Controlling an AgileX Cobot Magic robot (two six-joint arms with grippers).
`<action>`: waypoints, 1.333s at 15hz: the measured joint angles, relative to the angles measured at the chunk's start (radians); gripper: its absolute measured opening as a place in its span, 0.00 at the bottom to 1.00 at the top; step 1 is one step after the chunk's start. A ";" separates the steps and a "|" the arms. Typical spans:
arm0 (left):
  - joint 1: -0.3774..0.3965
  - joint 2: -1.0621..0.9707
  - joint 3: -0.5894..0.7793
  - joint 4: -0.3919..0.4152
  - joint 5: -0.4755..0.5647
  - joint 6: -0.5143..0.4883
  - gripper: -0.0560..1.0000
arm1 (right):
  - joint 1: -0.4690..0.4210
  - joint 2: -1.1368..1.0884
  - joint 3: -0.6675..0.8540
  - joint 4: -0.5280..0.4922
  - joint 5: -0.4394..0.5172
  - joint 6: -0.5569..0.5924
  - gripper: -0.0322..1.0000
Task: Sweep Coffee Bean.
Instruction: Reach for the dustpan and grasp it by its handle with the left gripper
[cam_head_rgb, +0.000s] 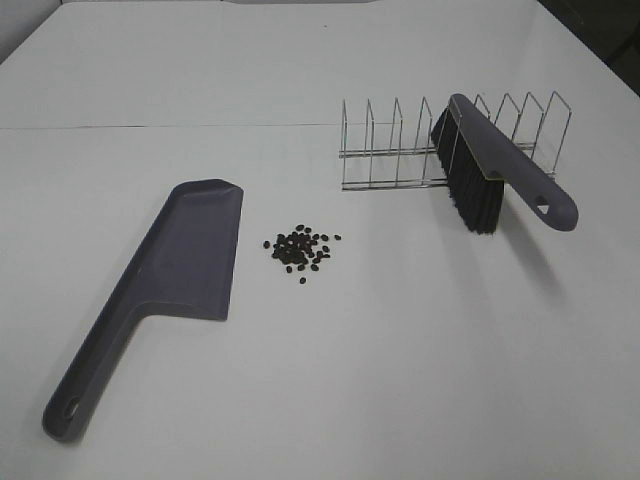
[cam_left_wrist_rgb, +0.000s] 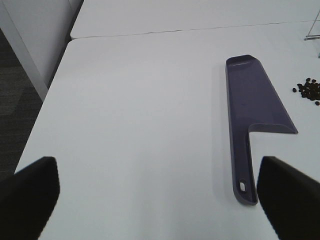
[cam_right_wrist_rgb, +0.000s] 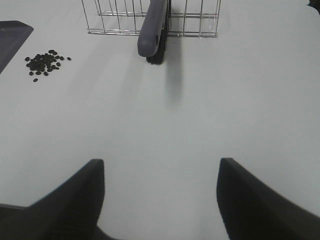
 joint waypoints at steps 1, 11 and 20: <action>0.000 0.000 0.000 0.000 0.000 0.000 0.99 | 0.000 0.000 0.000 0.000 0.000 0.000 0.57; 0.000 0.000 0.000 0.000 0.000 0.000 0.99 | 0.000 0.000 0.000 0.000 0.000 0.000 0.57; 0.000 0.000 0.000 0.000 0.000 0.000 0.99 | 0.000 0.000 0.000 0.000 0.000 0.000 0.57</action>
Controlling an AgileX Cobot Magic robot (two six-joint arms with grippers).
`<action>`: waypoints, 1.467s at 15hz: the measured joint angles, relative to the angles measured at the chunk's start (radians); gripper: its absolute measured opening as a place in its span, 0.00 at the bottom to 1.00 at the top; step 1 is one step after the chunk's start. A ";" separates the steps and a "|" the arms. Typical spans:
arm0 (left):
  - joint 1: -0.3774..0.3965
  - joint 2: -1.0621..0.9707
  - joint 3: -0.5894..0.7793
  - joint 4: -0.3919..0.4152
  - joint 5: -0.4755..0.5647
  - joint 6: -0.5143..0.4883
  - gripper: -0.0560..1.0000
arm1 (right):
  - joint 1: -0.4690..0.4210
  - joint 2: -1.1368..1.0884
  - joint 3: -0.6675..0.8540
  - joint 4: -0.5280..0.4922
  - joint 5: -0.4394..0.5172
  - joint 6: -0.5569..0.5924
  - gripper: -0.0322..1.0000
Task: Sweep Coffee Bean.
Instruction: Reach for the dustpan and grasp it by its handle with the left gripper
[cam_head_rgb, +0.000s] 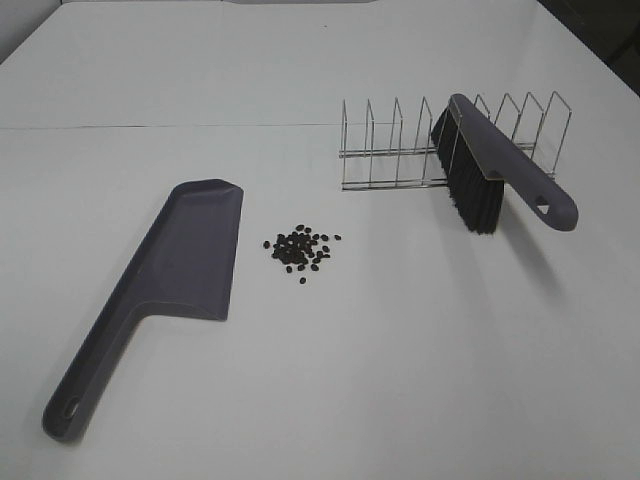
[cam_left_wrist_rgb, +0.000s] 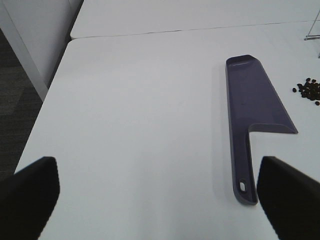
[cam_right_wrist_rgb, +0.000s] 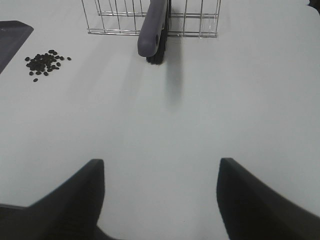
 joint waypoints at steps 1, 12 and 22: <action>0.000 0.000 0.000 0.000 0.000 0.000 0.99 | 0.000 0.000 0.000 0.000 0.000 0.000 0.57; 0.000 0.000 0.000 0.000 0.000 0.000 0.99 | 0.000 0.000 0.000 0.000 0.000 0.000 0.57; 0.000 0.000 0.000 -0.001 0.000 0.000 0.99 | 0.000 0.000 0.000 0.000 0.000 0.000 0.57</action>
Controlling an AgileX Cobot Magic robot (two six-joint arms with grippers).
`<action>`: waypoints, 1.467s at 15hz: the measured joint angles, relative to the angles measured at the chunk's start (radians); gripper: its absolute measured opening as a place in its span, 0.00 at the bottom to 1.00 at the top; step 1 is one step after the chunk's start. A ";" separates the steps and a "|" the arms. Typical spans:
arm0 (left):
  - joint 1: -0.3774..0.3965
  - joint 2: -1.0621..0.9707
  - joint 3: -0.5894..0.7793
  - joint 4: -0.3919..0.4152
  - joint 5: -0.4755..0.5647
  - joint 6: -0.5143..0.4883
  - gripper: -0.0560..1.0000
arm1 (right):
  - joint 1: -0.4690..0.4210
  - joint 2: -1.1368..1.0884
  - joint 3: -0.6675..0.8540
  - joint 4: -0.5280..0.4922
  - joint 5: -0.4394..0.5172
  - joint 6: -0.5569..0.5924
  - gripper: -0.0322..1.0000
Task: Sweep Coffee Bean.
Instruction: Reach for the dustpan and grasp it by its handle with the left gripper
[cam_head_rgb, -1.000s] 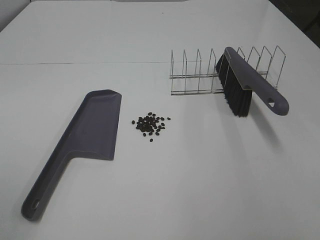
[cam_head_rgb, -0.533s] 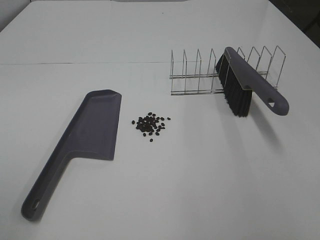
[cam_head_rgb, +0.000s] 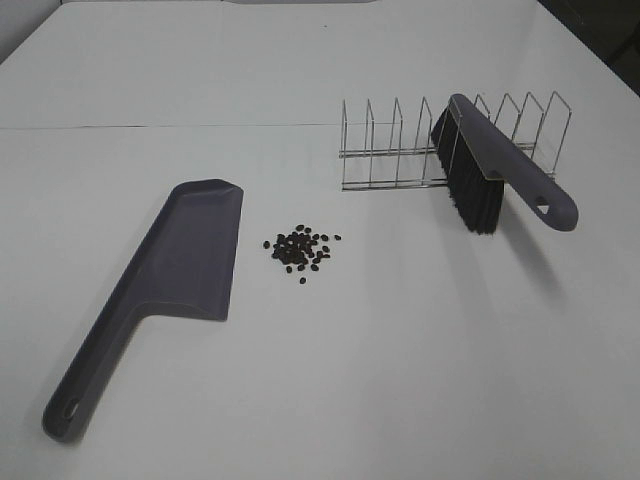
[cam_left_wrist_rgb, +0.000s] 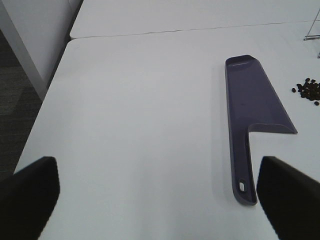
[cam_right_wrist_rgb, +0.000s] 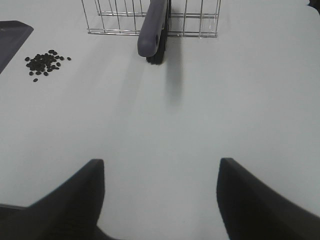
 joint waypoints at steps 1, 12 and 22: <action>0.000 0.000 0.000 0.000 0.000 0.000 0.99 | 0.000 0.000 0.000 0.000 0.000 0.000 0.57; 0.000 0.000 0.000 -0.002 0.000 0.000 0.99 | 0.000 0.000 0.000 0.000 0.000 0.000 0.57; 0.000 0.338 -0.101 -0.009 0.069 -0.008 0.99 | 0.000 0.000 0.000 0.000 0.000 0.000 0.57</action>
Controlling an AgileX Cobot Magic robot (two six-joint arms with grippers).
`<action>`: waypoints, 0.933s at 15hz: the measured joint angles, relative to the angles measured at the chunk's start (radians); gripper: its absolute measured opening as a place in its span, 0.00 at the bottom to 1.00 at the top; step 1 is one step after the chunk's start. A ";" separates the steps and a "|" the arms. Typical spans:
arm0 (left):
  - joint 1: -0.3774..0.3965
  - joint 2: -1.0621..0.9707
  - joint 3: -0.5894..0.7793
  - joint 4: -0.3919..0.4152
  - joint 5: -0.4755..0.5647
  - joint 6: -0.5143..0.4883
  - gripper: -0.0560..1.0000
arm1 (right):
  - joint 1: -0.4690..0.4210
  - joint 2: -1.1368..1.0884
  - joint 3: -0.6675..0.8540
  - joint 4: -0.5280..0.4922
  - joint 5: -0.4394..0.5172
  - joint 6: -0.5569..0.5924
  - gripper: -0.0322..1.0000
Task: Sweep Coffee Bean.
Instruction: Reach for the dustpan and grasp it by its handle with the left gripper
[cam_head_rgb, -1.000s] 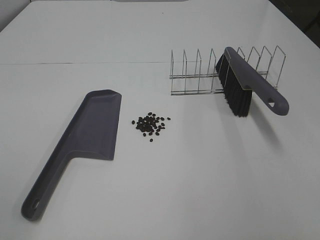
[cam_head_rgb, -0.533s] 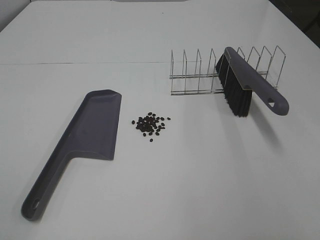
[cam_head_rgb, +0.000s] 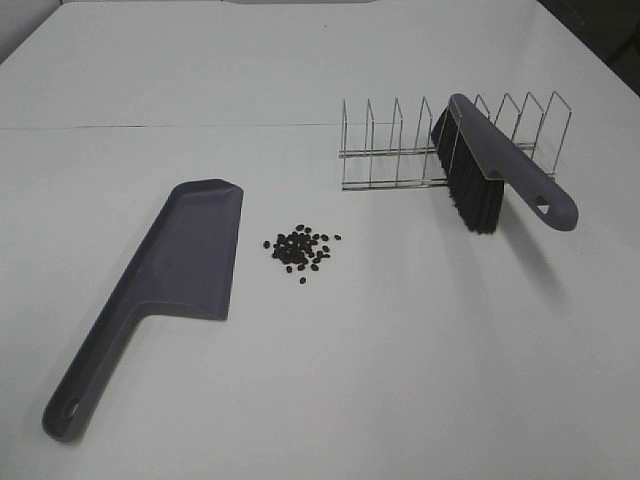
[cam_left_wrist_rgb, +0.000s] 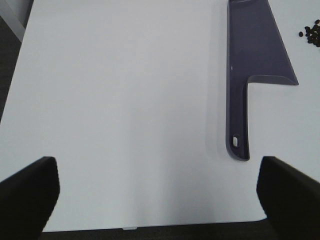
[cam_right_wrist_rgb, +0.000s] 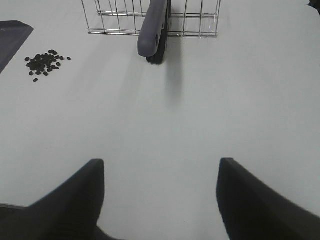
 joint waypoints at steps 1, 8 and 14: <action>0.000 0.058 -0.016 -0.002 -0.004 -0.020 0.99 | 0.000 0.000 0.000 0.000 0.000 0.000 0.57; 0.000 0.442 -0.040 -0.014 -0.038 -0.061 0.99 | 0.000 0.000 0.000 0.000 0.000 0.000 0.57; -0.008 0.659 -0.067 -0.104 -0.074 0.058 0.99 | 0.000 0.000 0.000 0.000 0.000 0.000 0.57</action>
